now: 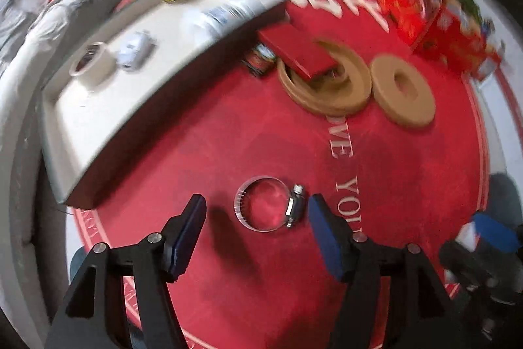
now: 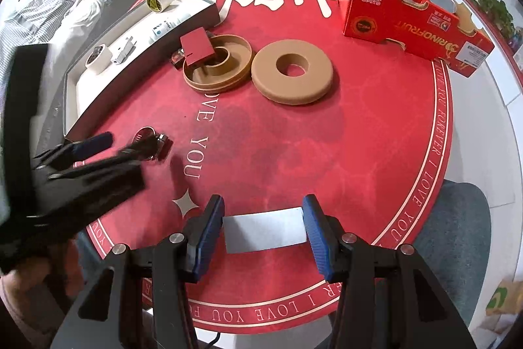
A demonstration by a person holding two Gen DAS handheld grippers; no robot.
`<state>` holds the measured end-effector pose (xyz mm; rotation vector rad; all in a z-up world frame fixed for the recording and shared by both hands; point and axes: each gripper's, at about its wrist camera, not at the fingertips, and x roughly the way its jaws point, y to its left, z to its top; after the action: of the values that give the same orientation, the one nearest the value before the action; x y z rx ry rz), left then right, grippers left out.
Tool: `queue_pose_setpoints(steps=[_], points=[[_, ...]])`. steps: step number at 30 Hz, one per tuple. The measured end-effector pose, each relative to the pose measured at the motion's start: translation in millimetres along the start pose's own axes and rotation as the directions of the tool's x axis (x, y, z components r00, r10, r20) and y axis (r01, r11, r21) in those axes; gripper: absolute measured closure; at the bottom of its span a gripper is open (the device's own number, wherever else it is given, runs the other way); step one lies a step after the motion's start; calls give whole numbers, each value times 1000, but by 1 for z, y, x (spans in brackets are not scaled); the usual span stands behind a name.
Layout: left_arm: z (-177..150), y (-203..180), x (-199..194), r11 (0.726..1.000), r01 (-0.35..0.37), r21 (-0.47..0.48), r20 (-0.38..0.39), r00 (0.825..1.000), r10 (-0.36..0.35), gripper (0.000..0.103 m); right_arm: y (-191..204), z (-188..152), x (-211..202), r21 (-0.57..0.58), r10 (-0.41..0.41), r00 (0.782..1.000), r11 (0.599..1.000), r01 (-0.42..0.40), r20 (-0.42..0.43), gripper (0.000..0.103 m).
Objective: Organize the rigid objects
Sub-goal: 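Grasp the second metal hose clamp with the left tool while the right tool holds the card, then carry the hose clamp and white card over the gray tray with both tools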
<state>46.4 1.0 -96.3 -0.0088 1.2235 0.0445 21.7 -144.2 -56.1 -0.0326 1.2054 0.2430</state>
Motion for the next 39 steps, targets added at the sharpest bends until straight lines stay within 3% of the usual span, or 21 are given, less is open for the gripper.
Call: queue_pose_setpoints(steps=[1,2,6,12,18,26,33,39], points=[[-1,-1,-3,1000,11,5,35,999,-12,53,-1,0,-1,3,0,1000,1000,0,3,52],[-1,-3,-3,999,25,24,33,999,-26,58,-1,-1,-1,5,-1,1000,1000,1,4,52],[-3,4,-7,999,41,-7,17,999,-41,59,-2,0,-1,11,0,1000,1000,0,4,52],[8,32,-43,994,42,-96,89,995,-34,58,2,9,-6,-8,-6,1000,1000,6,26,52],[43,61,-97,984,34,-177,203,979,3,58,19,55,-26,-32,33,994,999,-30,100,52],[90,116,-155,954,-33,-299,321,938,133,58,71,135,-73,-150,124,962,985,-90,242,52],[115,160,-160,919,-86,-385,322,921,221,58,114,193,-94,-214,190,934,968,-127,302,52],[125,171,-125,900,-118,-420,261,934,244,58,150,222,-72,-264,206,940,955,-133,272,52]])
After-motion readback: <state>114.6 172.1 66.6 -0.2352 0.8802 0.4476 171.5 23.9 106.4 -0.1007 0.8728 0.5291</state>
